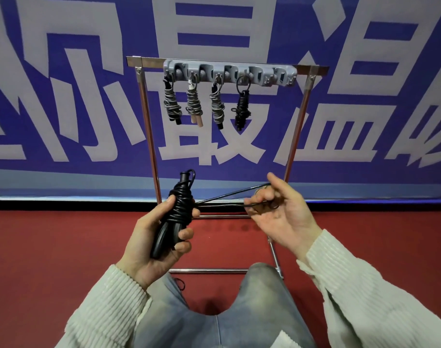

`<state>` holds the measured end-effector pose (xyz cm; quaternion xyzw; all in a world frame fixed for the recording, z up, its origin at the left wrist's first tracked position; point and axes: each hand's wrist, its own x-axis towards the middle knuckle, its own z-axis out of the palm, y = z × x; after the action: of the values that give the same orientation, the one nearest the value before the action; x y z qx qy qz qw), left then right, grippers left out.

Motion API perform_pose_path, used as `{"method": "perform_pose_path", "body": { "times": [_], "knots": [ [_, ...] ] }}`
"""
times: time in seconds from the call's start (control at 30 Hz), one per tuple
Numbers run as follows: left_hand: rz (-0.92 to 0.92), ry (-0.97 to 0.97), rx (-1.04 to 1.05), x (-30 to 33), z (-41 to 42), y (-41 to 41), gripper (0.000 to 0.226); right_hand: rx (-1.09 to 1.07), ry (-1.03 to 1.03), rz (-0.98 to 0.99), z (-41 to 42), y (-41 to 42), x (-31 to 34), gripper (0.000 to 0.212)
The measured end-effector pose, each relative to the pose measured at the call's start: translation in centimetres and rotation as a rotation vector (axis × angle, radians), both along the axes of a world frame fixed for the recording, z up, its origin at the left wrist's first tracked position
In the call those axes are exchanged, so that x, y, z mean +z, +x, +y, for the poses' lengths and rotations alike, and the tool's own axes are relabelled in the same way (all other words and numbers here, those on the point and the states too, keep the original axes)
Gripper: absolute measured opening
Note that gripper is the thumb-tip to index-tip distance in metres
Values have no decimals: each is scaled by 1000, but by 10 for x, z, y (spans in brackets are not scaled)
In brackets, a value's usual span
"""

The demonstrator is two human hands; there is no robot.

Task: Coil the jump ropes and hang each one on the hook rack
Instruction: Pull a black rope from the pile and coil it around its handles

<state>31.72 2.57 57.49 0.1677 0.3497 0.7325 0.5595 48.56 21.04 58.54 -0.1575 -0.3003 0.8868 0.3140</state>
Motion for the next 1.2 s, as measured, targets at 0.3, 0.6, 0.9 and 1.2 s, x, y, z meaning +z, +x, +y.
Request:
{"method": "perform_pose_path", "body": {
  "times": [0.3, 0.6, 0.9, 1.2],
  "knots": [
    [-72, -75, 81, -25, 3, -21, 41, -33, 744, -533, 18, 7, -30, 31],
    [325, -169, 198, -35, 20, -21, 29, 294, 1714, -1079, 4, 8, -36, 31],
    [1667, -326, -123, -69, 46, 9, 47, 256, 2434, -928, -10, -11, 33, 34],
    [1121, 82, 97, -22, 3, 61, 31, 488, 961, -493, -8, -4, -8, 22]
  ]
}}
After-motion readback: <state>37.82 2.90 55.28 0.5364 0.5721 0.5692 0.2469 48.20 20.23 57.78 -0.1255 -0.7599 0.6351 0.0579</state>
